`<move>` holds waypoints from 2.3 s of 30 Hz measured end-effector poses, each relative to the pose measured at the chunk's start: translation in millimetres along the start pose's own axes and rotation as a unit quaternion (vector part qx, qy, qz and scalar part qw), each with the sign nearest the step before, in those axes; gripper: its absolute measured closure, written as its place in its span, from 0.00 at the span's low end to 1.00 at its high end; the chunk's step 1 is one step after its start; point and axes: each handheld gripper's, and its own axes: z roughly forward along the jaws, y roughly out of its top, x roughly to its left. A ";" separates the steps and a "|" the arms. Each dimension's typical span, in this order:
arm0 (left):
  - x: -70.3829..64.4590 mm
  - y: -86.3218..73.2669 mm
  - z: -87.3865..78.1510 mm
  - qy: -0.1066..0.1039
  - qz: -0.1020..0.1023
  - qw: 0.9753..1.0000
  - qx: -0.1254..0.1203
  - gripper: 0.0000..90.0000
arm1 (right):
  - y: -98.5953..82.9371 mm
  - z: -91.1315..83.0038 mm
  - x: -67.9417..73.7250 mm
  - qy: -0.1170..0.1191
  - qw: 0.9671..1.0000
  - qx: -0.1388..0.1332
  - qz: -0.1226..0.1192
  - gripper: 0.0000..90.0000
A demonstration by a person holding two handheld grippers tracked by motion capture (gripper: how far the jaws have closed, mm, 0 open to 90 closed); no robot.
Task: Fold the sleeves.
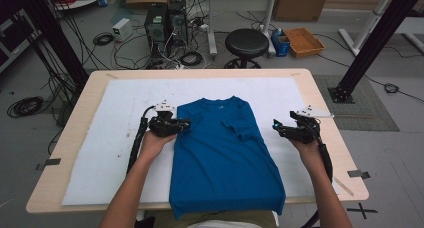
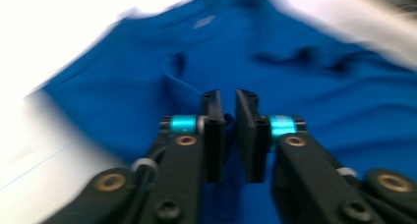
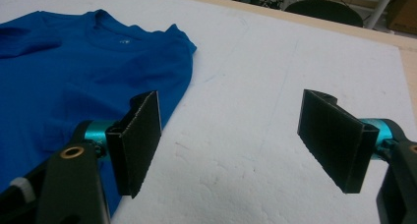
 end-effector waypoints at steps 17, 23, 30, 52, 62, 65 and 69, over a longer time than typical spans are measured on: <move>-5.6 3.1 23.3 0.112 0.051 0.992 0.019 0.70 | -1.3 4.6 1.7 0.001 1.000 0.010 -0.001 0.29; -13.9 4.5 58.6 0.078 0.053 0.992 0.089 0.74 | -2.5 8.7 6.6 0.013 1.000 0.024 -0.013 0.36; -14.9 12.0 48.6 0.052 0.042 0.997 0.043 0.61 | -2.8 9.5 4.9 0.014 1.000 0.024 -0.010 0.36; 27.3 -3.9 -3.6 0.229 -0.043 0.971 -0.047 0.60 | 29.1 107.3 47.7 0.036 0.991 0.122 -0.044 0.96; 27.8 -3.6 -2.0 0.232 -0.041 0.971 -0.050 0.60 | 28.5 97.2 17.8 0.008 0.991 0.122 0.046 0.79; 30.6 -3.2 -2.2 0.242 -0.041 0.968 -0.061 0.60 | 38.4 94.9 15.2 -0.005 0.996 0.075 0.043 0.79; 41.6 -5.4 -2.6 0.241 -0.068 0.966 -0.066 0.61 | 50.8 110.0 19.1 0.016 0.997 0.063 0.037 0.71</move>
